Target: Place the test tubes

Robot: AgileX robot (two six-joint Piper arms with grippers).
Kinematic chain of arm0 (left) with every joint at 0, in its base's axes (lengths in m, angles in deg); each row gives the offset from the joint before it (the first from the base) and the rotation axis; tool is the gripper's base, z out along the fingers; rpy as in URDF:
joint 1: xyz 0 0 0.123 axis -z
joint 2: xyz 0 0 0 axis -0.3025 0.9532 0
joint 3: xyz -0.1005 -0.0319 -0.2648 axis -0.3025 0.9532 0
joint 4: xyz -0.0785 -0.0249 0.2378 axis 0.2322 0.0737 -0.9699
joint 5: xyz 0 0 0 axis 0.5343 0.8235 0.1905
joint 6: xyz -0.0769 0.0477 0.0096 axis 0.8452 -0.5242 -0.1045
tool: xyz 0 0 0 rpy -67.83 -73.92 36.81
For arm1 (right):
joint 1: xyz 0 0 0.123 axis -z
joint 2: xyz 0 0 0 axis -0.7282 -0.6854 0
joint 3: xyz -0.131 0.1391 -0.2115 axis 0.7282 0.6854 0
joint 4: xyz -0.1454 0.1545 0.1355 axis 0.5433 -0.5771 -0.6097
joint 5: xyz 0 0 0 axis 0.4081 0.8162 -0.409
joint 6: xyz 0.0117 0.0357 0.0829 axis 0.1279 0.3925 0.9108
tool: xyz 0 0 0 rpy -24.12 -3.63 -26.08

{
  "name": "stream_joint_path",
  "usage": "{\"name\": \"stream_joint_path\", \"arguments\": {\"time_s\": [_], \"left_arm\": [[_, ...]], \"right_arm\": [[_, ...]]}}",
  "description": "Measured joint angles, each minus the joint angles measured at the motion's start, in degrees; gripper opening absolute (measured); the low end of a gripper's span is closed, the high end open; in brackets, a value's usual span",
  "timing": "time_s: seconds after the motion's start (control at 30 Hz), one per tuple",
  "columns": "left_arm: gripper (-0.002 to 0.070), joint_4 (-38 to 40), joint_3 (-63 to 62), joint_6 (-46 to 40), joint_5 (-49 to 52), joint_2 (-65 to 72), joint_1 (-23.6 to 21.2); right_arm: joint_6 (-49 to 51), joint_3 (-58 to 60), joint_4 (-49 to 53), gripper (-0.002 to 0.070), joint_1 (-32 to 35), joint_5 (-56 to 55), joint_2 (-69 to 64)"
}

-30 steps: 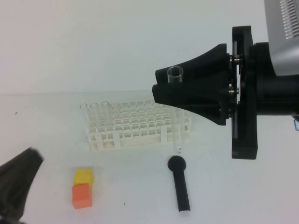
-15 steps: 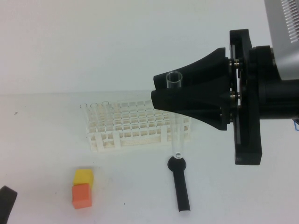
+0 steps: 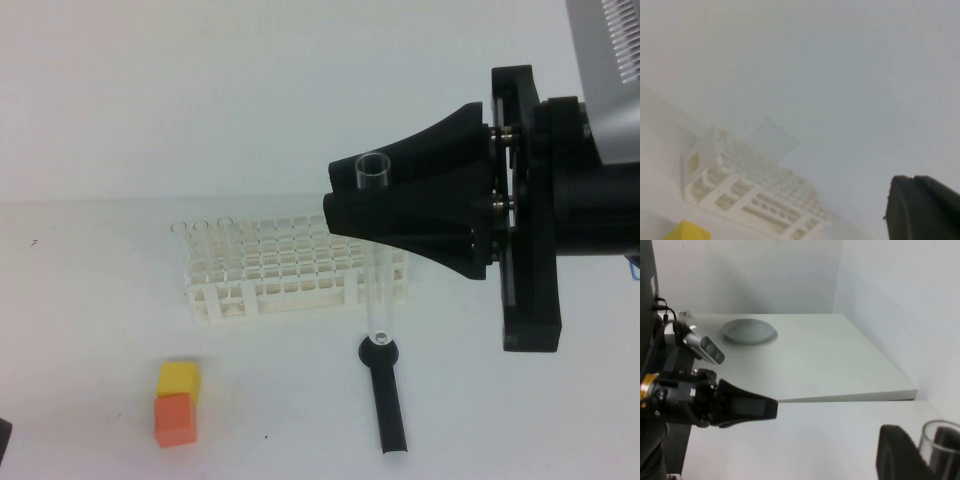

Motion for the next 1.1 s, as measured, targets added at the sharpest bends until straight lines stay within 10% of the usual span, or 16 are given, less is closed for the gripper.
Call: {"name": "stream_joint_path", "arguments": {"time_s": [1.1], "left_arm": [[-0.0001, -12.34, 0.00, 0.00, 24.89, 0.00, 1.40]], "right_arm": [[1.35, 0.00, -0.10, 0.0120, 0.00, 0.00, 0.00]]}}
